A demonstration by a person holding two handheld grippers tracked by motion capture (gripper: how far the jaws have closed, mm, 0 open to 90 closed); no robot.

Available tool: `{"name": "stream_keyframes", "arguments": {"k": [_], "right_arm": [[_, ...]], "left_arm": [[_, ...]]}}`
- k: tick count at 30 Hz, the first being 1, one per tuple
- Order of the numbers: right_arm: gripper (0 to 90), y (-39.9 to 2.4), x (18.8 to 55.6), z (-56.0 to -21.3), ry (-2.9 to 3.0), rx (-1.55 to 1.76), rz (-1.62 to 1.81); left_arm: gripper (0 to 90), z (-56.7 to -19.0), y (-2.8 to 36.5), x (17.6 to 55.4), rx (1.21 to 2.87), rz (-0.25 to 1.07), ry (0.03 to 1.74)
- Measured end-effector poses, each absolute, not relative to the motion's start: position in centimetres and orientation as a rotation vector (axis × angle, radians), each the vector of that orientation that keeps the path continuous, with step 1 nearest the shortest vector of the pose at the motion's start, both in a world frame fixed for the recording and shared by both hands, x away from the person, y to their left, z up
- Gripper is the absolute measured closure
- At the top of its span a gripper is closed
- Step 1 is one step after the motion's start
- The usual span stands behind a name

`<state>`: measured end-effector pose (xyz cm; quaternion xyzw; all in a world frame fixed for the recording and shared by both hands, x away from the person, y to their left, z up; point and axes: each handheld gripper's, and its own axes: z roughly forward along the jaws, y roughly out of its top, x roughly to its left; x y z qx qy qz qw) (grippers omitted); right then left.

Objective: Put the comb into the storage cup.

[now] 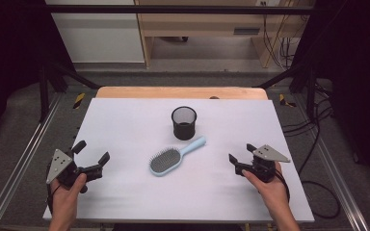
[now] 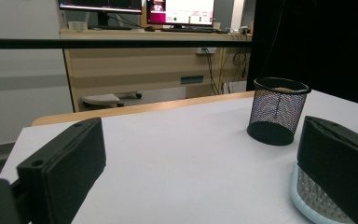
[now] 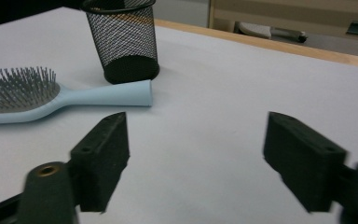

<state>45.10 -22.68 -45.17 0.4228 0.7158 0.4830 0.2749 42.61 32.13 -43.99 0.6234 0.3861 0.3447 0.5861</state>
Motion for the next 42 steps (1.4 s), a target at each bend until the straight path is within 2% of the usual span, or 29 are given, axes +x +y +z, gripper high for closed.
{"name": "stream_keyframes", "arguments": {"k": [2, 4, 6, 7, 10, 11, 12, 15, 19, 33, 42], "right_arm": [[38.3, -22.2, 45.6, -44.6, 1.989, 1.118, 1.276], [44.1, -21.7, 46.3, -43.9, 2.014, 1.103, 1.247], [54.9, -21.0, 47.3, -42.3, 2.029, 1.106, 1.228], [54.9, -21.0, 47.3, -42.3, 2.029, 1.106, 1.228], [67.4, -20.0, 48.5, -41.1, 2.066, 1.087, 1.181], [76.2, -19.2, 49.4, -40.5, 2.101, 1.063, 1.150], [76.2, -19.2, 49.4, -40.5, 2.101, 1.063, 1.150], [86.7, -17.3, 50.8, -40.0, 2.159, 1.027, 1.083], [89.9, -16.0, 51.7, -40.2, 2.185, 1.020, 1.060], [90.0, -13.0, 54.7, -42.1, 2.244, 1.108, 1.060], [90.0, -11.2, 56.4, -44.5, 2.265, 1.194, 1.023]], "left_arm": [[1.2, -44.0, 32.1, 42.5, 1.457, 0.804, 0.897], [1.2, -43.9, 32.0, 42.5, 1.454, 0.802, 0.889], [1.3, -43.9, 32.0, 42.5, 1.456, 0.801, 0.891], [1.3, -43.9, 32.0, 42.6, 1.460, 0.801, 0.892], [1.5, -43.9, 32.1, 42.5, 1.453, 0.802, 0.892], [1.6, -43.8, 32.1, 42.5, 1.450, 0.801, 0.892], [1.6, -43.8, 32.1, 42.4, 1.452, 0.801, 0.890], [1.6, -43.8, 32.0, 42.4, 1.455, 0.795, 0.883], [1.7, -43.9, 31.8, 42.5, 1.467, 0.793, 0.875], [1.9, -44.0, 31.7, 42.8, 1.475, 0.793, 0.883], [1.9, -44.0, 31.7, 42.7, 1.477, 0.792, 0.878]]}}
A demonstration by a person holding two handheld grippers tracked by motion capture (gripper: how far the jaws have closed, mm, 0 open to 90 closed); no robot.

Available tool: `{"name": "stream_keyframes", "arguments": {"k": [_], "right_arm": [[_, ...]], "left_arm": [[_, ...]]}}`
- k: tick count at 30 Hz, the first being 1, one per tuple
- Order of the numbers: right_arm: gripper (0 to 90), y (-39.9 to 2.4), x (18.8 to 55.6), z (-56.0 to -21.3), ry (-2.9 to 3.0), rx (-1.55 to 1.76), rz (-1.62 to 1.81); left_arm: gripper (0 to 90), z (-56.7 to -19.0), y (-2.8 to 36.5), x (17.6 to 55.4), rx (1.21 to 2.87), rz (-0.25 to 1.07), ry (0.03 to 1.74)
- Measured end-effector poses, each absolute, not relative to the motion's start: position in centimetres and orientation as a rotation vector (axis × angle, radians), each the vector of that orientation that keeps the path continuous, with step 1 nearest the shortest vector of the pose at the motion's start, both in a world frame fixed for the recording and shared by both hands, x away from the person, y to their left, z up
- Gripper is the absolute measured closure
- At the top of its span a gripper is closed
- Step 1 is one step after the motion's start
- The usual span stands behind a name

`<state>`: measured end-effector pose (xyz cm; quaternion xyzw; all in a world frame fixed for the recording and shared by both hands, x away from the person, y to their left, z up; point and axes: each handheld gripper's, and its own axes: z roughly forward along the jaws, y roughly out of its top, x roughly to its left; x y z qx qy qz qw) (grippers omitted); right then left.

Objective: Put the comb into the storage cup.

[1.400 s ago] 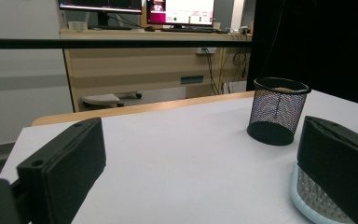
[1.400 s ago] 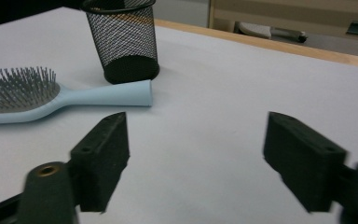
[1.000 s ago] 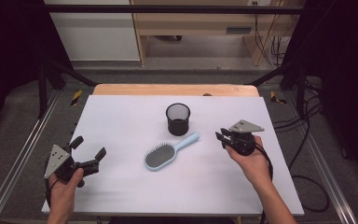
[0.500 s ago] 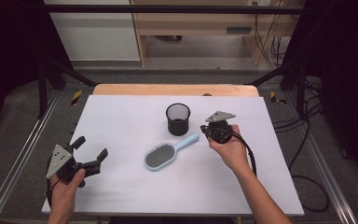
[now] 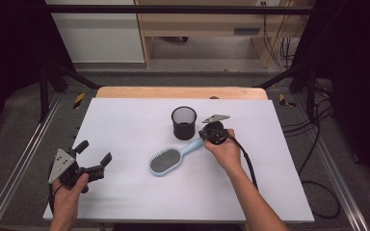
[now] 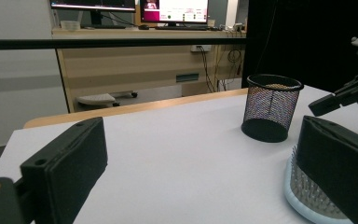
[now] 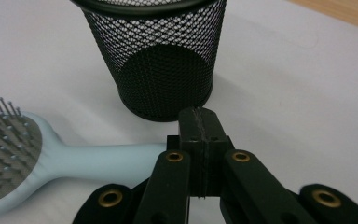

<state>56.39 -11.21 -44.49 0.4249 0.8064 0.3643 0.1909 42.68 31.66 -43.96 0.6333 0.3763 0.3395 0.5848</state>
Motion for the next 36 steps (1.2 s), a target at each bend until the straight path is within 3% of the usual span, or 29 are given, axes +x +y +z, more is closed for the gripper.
{"name": "stream_keyframes", "arguments": {"k": [23, 36], "right_arm": [[90.0, -10.2, 58.0, -45.6, 2.427, 1.246, 0.835], [90.0, -11.9, 53.6, -45.5, 2.548, 1.189, 0.743]], "left_arm": [[2.0, -44.0, 31.2, 42.7, 1.500, 0.783, 0.864], [2.1, -43.9, 31.4, 42.7, 1.487, 0.793, 0.874]]}}
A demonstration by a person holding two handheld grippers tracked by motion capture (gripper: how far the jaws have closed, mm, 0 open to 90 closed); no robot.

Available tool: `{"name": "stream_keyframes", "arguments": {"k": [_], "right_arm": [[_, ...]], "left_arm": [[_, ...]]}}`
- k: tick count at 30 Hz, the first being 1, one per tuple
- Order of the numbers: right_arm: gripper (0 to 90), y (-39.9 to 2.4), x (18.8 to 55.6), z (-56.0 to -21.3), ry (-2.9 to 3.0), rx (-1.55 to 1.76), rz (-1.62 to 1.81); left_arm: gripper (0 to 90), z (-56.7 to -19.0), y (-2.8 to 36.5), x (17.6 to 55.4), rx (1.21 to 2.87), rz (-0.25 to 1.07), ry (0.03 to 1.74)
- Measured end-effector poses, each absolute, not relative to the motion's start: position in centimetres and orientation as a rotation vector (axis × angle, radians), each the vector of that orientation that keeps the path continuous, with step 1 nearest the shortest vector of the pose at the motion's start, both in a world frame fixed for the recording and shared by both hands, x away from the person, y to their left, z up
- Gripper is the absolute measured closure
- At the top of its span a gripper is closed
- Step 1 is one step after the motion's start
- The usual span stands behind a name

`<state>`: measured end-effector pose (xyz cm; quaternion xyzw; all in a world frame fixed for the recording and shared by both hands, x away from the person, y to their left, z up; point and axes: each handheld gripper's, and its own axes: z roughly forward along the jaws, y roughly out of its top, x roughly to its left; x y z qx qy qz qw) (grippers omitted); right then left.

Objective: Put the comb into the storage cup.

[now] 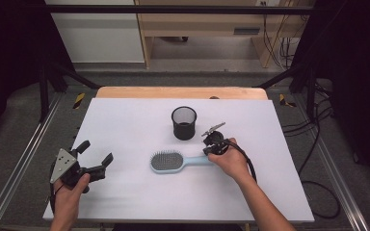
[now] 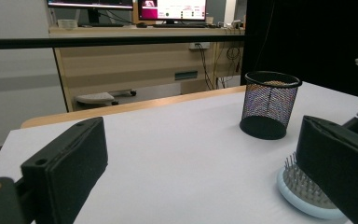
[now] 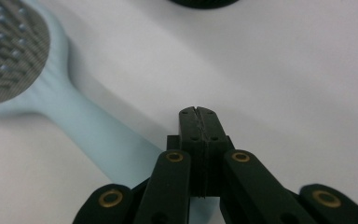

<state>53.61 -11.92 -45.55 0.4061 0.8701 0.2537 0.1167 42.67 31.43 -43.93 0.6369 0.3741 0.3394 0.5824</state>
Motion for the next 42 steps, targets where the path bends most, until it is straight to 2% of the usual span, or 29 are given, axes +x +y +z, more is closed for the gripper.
{"name": "stream_keyframes", "arguments": {"k": [18, 31, 42], "right_arm": [[90.0, -11.7, 46.4, -45.4, 2.669, 1.040, 0.762], [90.0, -10.5, 44.6, -45.3, 2.720, 0.986, 0.778], [90.0, -10.4, 44.4, -44.8, 2.700, 0.997, 0.813]], "left_arm": [[2.2, -44.0, 31.4, 42.7, 1.495, 0.786, 0.875], [2.1, -44.0, 31.4, 42.7, 1.494, 0.783, 0.874], [2.1, -44.0, 31.4, 42.7, 1.490, 0.780, 0.878]]}}
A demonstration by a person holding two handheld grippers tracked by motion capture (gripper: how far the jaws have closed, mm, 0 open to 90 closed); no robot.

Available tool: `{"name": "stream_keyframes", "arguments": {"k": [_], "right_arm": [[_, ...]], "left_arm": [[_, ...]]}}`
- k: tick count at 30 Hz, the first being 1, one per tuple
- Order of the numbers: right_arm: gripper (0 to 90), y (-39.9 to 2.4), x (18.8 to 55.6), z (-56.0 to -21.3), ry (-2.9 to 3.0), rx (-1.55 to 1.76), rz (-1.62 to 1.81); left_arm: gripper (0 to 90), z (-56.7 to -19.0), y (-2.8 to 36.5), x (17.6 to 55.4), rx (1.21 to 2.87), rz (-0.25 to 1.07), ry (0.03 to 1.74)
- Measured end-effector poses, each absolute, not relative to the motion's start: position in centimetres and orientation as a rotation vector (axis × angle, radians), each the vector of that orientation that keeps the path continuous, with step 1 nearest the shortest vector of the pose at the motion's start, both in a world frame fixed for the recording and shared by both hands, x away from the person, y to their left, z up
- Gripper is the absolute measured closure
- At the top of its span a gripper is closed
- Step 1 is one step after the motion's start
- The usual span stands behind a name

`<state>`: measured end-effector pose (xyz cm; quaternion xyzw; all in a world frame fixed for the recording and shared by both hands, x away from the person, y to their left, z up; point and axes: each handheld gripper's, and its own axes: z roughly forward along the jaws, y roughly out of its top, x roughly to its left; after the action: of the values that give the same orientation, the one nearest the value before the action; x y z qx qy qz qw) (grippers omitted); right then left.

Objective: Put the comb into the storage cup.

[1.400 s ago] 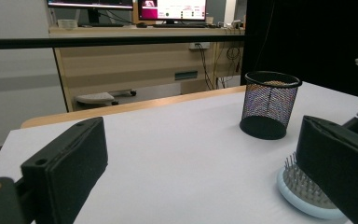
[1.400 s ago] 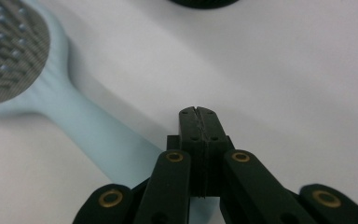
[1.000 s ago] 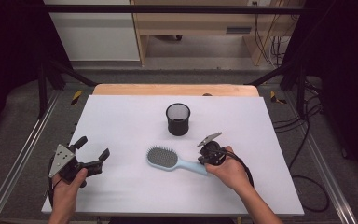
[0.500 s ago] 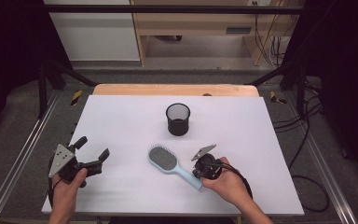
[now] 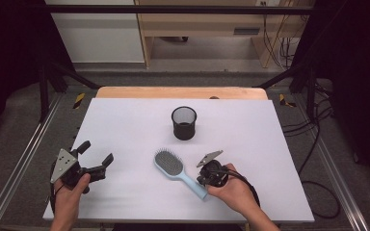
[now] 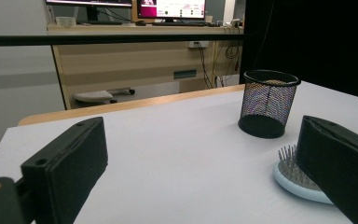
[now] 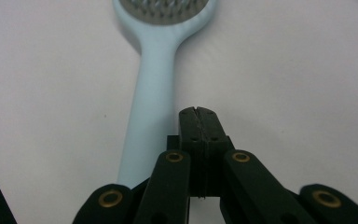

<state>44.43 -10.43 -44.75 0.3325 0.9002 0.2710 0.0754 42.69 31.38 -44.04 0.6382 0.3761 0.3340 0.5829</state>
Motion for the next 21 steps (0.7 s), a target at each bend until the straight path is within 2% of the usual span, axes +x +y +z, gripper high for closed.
{"name": "stream_keyframes", "arguments": {"k": [3, 5, 11, 21], "right_arm": [[90.0, -10.3, 44.5, -44.0, 2.668, 0.999, 0.866], [86.2, -9.9, 44.5, -43.6, 2.651, 0.993, 0.909], [66.6, -8.3, 44.1, -43.3, 2.650, 0.983, 0.949], [23.9, -6.3, 44.0, -44.5, 2.624, 0.970, 0.890]], "left_arm": [[2.2, -44.1, 31.4, 42.7, 1.488, 0.780, 0.880], [2.2, -44.1, 31.4, 42.8, 1.489, 0.779, 0.881], [2.1, -44.1, 31.4, 42.7, 1.491, 0.779, 0.882], [2.1, -44.0, 31.6, 42.7, 1.492, 0.776, 0.885]]}}
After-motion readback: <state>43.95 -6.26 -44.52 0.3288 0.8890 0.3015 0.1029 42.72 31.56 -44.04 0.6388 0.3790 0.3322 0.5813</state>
